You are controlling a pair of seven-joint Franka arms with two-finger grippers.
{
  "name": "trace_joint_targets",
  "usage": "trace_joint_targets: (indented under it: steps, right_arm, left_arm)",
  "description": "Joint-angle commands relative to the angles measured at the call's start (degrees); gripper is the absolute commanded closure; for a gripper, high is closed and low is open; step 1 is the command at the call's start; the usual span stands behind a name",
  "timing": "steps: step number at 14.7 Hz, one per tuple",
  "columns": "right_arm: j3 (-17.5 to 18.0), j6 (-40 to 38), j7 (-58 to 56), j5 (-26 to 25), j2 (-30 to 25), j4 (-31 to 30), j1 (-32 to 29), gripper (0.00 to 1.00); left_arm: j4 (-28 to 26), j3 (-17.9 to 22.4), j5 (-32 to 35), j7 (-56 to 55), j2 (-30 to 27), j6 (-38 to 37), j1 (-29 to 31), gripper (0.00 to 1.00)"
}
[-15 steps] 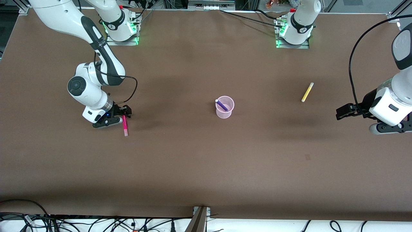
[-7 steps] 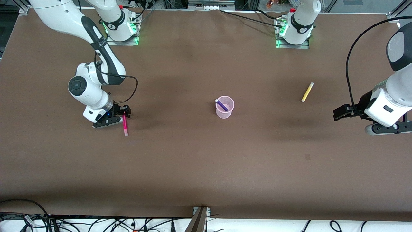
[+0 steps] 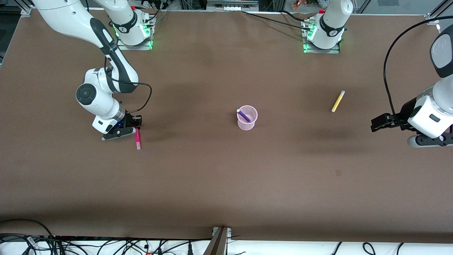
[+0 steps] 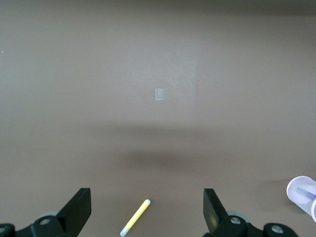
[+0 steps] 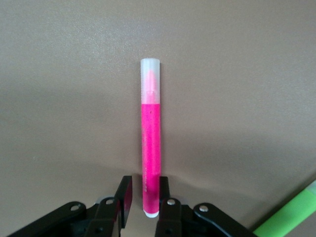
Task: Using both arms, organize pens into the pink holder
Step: 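Lift the pink marker upright and carry it toward the pink cup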
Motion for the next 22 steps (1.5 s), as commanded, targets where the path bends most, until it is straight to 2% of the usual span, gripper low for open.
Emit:
trace_joint_targets:
  steps: [1, 6, 7, 8, 9, 10, 13, 16, 19, 22]
  right_arm:
    - [-0.1, 1.8, -1.1, 0.7, 0.1, -0.8, 0.0, 0.69]
    - [-0.2, 3.7, -1.1, 0.7, 1.7, -0.9, 0.0, 0.70]
    - [-0.2, 3.6, -1.1, 0.7, 1.6, -0.9, 0.0, 0.74]
    - [-0.2, 3.6, -1.2, 0.6, 1.6, -0.9, 0.0, 0.83]
    - [-0.2, 3.5, -2.2, 0.6, 1.6, -0.9, 0.0, 0.96]
    - [-0.2, 3.2, -2.7, 0.7, 1.7, -0.8, -0.1, 1.00]
    - [-0.2, 1.4, -2.4, 0.6, 1.1, -0.2, 0.2, 1.00]
    - [-0.1, -11.2, 0.0, 0.7, -0.5, 5.0, 0.2, 1.00]
    - [0.1, -28.4, 6.6, 0.6, -0.6, 15.1, 1.5, 1.00]
    - [0.1, -41.3, 14.6, 0.8, 0.6, 25.0, 4.0, 1.00]
  left_arm:
    - [-6.7, 2.7, -1.2, 1.6, -5.8, 2.7, -2.6, 0.00]
    - [-14.8, 2.8, -1.2, 4.6, -12.3, 5.1, -3.1, 0.00]
    - [-15.0, 2.8, -1.2, 5.1, -12.4, 4.9, -3.1, 0.00]
    - [-15.4, 2.8, -1.2, 6.4, -12.7, 4.6, -3.1, 0.00]
    - [-16.8, 2.8, -1.2, 7.1, -13.8, 4.7, -3.1, 0.00]
    - [-17.7, 2.8, -1.2, 7.2, -14.6, 4.8, -3.1, 0.00]
    - [-18.2, 2.8, -1.3, 7.1, -15.2, 4.9, -2.4, 0.00]
    - [-17.6, 2.8, -1.5, 7.2, -14.7, 5.3, -1.8, 0.00]
    - [-17.7, 2.8, -1.6, 7.2, -14.6, 6.2, -1.8, 0.00]
    - [-17.8, 2.8, -1.9, 7.0, -14.2, 6.4, -1.7, 0.00]
